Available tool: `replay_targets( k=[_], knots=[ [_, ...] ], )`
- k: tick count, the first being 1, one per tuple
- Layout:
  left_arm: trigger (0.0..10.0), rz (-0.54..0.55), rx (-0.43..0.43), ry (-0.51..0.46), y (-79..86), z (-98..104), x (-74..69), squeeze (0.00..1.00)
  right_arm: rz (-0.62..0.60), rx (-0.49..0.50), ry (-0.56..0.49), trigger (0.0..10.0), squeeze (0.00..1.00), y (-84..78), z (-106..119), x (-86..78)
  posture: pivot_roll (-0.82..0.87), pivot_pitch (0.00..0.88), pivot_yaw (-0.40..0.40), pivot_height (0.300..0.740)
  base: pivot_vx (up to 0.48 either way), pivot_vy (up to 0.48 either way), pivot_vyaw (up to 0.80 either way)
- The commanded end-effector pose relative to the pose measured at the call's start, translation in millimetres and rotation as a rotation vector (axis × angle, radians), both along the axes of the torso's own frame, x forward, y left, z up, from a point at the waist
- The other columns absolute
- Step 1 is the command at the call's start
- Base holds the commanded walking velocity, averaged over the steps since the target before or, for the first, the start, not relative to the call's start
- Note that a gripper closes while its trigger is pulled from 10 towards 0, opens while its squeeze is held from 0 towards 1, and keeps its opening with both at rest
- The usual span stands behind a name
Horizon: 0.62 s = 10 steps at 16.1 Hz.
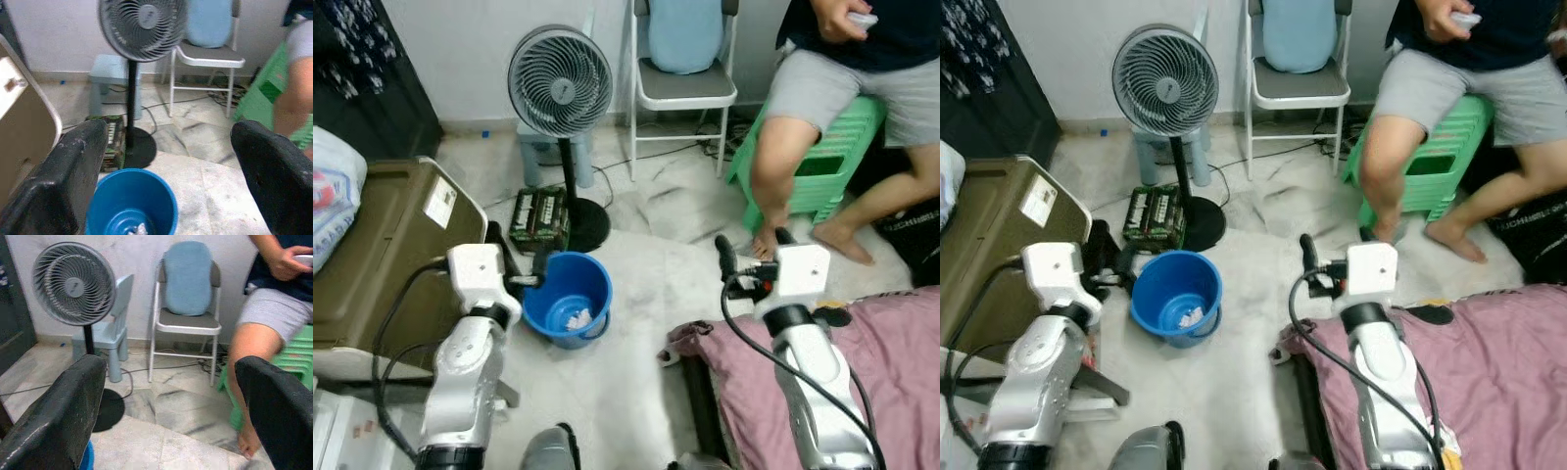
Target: Clean up the room
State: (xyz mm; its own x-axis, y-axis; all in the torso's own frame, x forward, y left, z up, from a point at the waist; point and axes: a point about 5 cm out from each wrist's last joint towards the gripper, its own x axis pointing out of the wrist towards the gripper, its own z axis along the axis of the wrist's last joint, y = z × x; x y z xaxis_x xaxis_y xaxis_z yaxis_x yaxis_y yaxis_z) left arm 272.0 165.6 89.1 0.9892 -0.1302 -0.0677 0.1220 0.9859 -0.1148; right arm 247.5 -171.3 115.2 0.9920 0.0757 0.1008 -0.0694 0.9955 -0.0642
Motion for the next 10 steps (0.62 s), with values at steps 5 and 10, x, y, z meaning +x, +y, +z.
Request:
replay_targets(
  k=[5, 10],
  knots=[
    [10.0, -0.031, 0.010, 0.026, -3.7, -8.0, 1.0, 0.00, -0.020, -0.006, -0.023, 10.0, 0.00, 1.2, 5.3, -7.6, -0.17, 0.106, 0.048, 0.740, 0.000, 0.000, 0.64],
    [10.0, -0.007, 0.027, 0.023, 3.4, -8.1, -2.5, 0.00, -0.014, -0.013, -0.018, 10.0, 0.00, -0.3, 6.0, -2.8, -0.12, 0.126, 0.030, 0.740, 0.000, 0.000, 0.80]
  ],
)
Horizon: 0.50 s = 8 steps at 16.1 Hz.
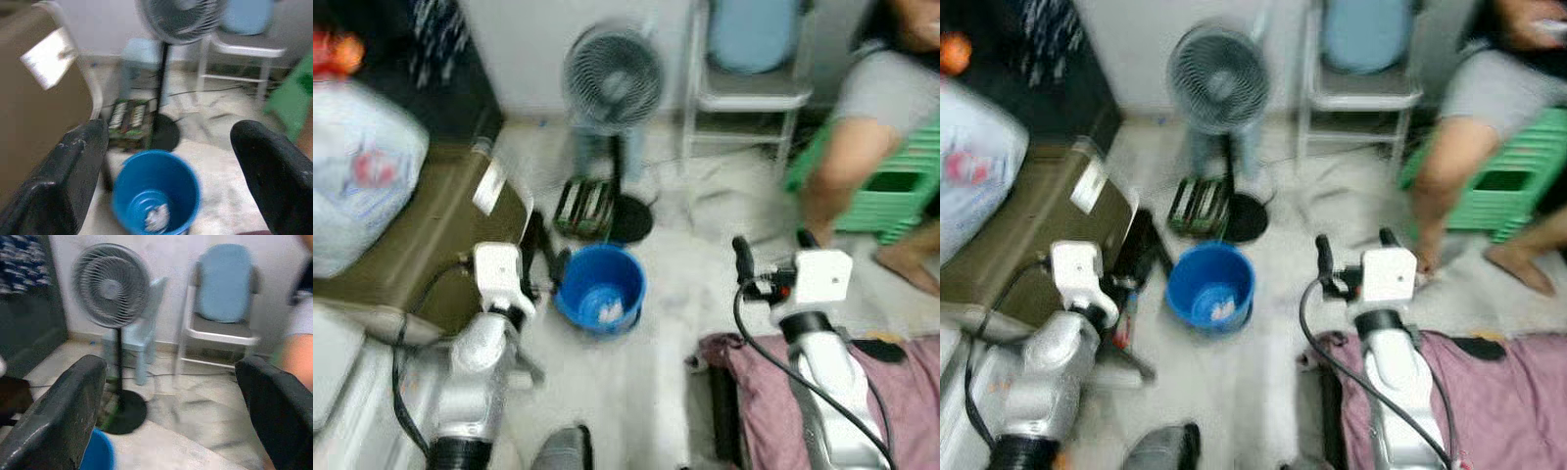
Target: Clean up the room
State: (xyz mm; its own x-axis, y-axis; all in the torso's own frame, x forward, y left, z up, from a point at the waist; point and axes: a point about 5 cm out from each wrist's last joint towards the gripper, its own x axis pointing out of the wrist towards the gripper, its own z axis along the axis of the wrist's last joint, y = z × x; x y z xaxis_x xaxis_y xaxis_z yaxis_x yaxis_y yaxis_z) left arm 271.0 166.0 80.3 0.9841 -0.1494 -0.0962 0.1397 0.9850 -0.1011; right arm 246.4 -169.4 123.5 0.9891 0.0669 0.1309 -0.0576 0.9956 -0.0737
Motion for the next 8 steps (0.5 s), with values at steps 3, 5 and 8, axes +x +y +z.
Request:
replay_targets(
  k=[3, 5, 8],
  knots=[
    [10.0, 0.057, 0.030, -0.014, 11.5, 2.7, -6.9, 0.00, 0.035, 0.006, 0.021, 10.0, 0.00, 6.4, -4.7, 2.1, -0.08, 0.124, 0.010, 0.740, 0.000, 0.000, 0.80],
    [10.0, 0.071, 0.044, -0.017, 16.0, 3.0, -10.0, 0.00, 0.055, 0.015, 0.023, 10.0, 0.00, 11.2, -5.1, 5.1, -0.07, 0.122, 0.005, 0.740, 0.000, 0.000, 0.80],
    [10.0, 0.090, 0.059, -0.025, 19.5, 3.3, -14.1, 0.00, 0.069, 0.015, 0.017, 10.0, 0.00, 13.3, -4.8, 14.4, -0.03, 0.101, -0.015, 0.740, 0.000, 0.000, 0.41]
  ],
)
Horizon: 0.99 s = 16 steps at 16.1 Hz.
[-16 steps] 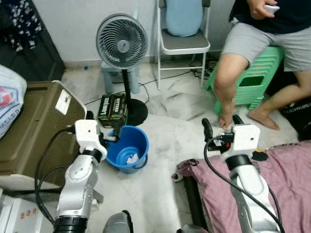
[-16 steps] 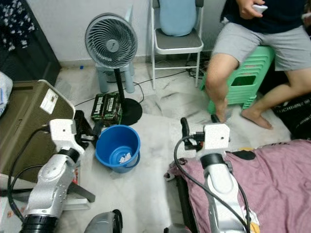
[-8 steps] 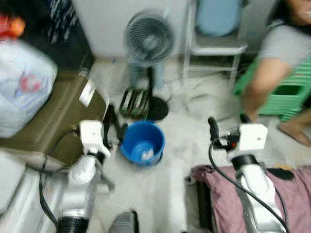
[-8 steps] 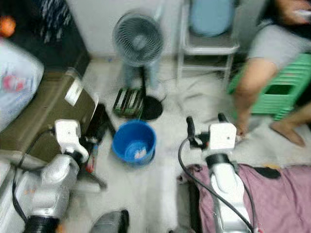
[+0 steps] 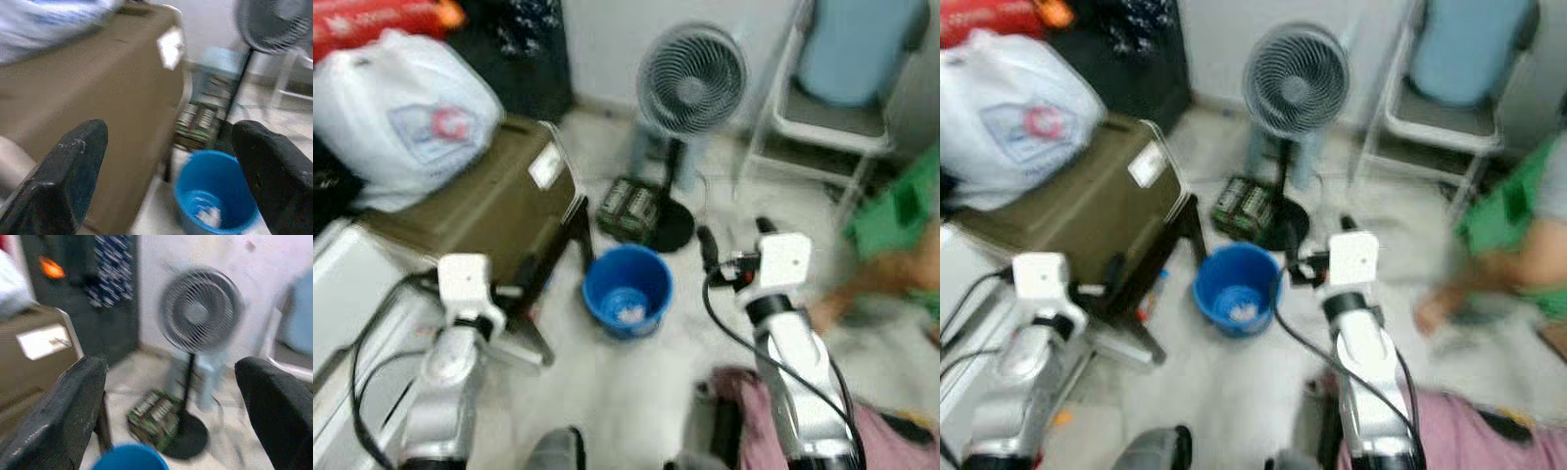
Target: Clean up the room
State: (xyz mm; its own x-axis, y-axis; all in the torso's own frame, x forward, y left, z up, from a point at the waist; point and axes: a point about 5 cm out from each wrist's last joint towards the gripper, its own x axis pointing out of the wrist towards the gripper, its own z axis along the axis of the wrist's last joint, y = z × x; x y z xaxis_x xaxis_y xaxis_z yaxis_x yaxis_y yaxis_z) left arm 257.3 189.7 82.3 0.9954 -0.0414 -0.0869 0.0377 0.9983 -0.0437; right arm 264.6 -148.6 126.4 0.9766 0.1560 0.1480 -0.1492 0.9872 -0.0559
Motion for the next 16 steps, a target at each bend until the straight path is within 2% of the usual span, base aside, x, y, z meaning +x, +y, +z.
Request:
replay_targets(
  k=[1, 4, 7, 16],
  knots=[
    [10.0, -0.008, 0.002, -0.017, -4.7, 3.4, -1.4, 0.00, -0.004, -0.002, 0.028, 10.0, 0.00, -5.2, -6.2, -2.0, -0.03, 0.102, -0.024, 0.740, 0.000, 0.000, 0.00],
    [10.0, 0.000, 0.002, -0.014, -7.2, 2.1, -6.0, 0.00, 0.031, -0.018, 0.024, 10.0, 0.00, -1.6, -4.1, 4.2, -0.02, 0.120, -0.036, 0.740, 0.000, 0.000, 0.00],
    [10.0, 0.013, -0.001, 0.003, -4.9, -1.1, -12.4, 0.00, 0.040, -0.015, 0.022, 10.0, 0.00, 0.6, -5.0, 3.3, -0.02, 0.128, -0.039, 0.740, 0.000, 0.000, 0.41],
    [10.0, 0.009, 0.005, 0.005, -5.5, 0.4, -11.0, 0.00, 0.047, -0.021, 0.018, 10.0, 0.00, 0.8, -5.2, 1.6, -0.03, 0.134, -0.036, 0.740, 0.000, 0.000, 0.78]
  ],
)
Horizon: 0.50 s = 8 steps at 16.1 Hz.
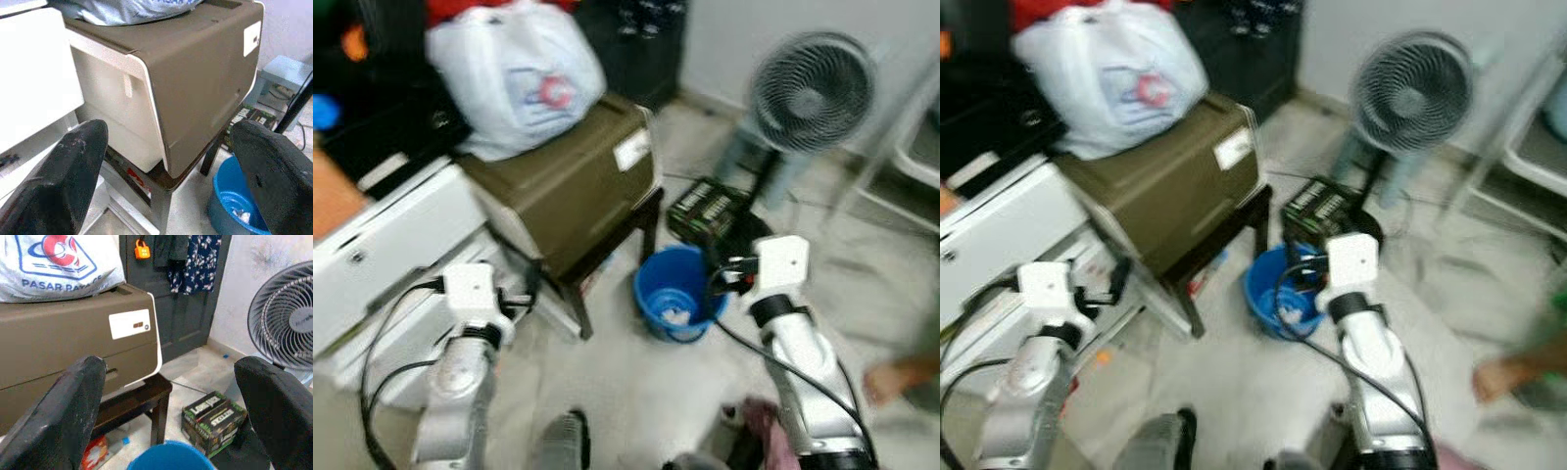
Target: Clean up the room
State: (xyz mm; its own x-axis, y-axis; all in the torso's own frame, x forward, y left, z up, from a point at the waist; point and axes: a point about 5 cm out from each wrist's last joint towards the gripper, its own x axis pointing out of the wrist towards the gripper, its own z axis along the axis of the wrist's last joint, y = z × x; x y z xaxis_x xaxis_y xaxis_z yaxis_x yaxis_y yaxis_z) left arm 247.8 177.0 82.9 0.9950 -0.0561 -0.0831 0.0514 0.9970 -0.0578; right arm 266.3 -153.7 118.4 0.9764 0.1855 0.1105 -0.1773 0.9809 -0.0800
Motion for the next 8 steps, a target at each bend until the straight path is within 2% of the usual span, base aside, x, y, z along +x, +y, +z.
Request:
replay_targets(
  k=[1, 8],
  knots=[
    [10.0, 0.023, 0.019, 0.008, 7.1, 0.0, -1.2, 0.00, 0.022, 0.009, -0.015, 10.0, 0.00, 5.9, 3.0, 0.5, -0.02, 0.133, -0.037, 0.740, 0.000, 0.000, 0.80],
    [10.0, 0.025, 0.023, 0.005, 6.9, 0.7, -1.7, 0.00, 0.015, 0.005, -0.018, 10.0, 0.00, 3.1, 2.5, -0.5, -0.03, 0.130, -0.034, 0.740, 0.000, 0.000, 0.80]
  ],
)
